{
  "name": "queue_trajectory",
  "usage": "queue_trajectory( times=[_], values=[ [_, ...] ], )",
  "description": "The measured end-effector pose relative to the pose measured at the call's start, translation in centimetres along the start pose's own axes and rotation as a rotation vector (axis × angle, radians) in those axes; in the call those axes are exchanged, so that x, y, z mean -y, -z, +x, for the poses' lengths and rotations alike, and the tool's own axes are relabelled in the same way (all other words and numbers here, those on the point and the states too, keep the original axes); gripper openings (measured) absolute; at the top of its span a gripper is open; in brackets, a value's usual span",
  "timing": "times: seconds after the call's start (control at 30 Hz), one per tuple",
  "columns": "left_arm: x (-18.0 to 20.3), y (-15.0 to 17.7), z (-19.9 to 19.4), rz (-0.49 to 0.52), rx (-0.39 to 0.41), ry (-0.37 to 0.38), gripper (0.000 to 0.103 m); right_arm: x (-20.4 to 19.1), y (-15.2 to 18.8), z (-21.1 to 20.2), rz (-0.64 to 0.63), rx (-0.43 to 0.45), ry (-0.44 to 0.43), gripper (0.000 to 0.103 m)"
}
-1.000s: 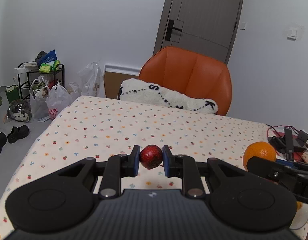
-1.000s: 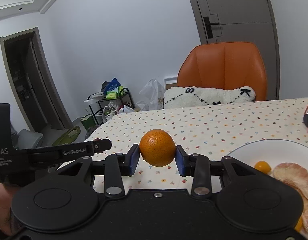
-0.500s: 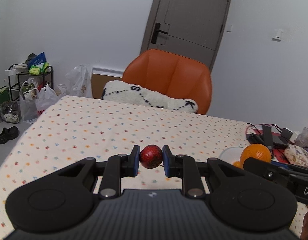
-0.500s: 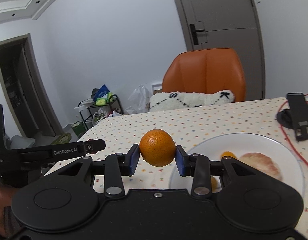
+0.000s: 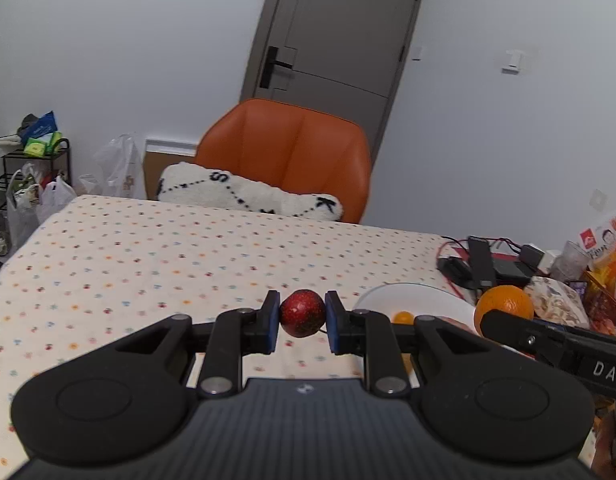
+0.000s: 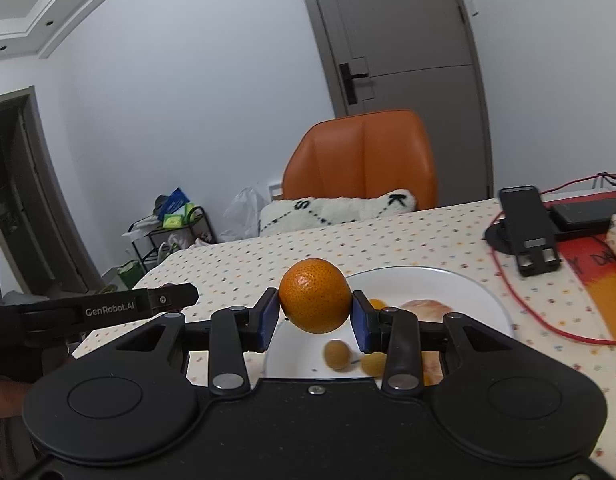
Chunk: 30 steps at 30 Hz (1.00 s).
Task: Organize fruits
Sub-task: 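Carry the large orange and plum to the plate and open both tools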
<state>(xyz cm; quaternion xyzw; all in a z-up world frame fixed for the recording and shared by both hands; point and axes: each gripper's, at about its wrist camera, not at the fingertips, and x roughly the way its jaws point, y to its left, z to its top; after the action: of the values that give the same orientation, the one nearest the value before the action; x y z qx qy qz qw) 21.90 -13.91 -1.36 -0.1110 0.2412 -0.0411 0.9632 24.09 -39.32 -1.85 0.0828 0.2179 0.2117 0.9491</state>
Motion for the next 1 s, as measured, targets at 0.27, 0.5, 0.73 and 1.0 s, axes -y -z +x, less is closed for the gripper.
queue_trajectory(
  times=[0.27,0.5,0.73,1.0],
  values=[
    [2.6,0.5,0.5,0.022,-0.013,0.036,0.022,1.8,0.3,-1.0,0.018,0.01,0.031,0.036],
    [4.4,1.1,1.5,0.039,-0.044,0.071,0.022,2.8,0.8,-1.3,0.034,0.004,0.042,0.037],
    [5.4,1.7,2.6,0.039,-0.082,0.104,0.024,2.9,1.3,-1.2,0.039,-0.008,0.038,0.037],
    [3.7,1.6,1.9,0.007,-0.072,0.072,0.027,2.4,1.9,-0.5,0.038,-0.029,0.023,0.037]
  ],
)
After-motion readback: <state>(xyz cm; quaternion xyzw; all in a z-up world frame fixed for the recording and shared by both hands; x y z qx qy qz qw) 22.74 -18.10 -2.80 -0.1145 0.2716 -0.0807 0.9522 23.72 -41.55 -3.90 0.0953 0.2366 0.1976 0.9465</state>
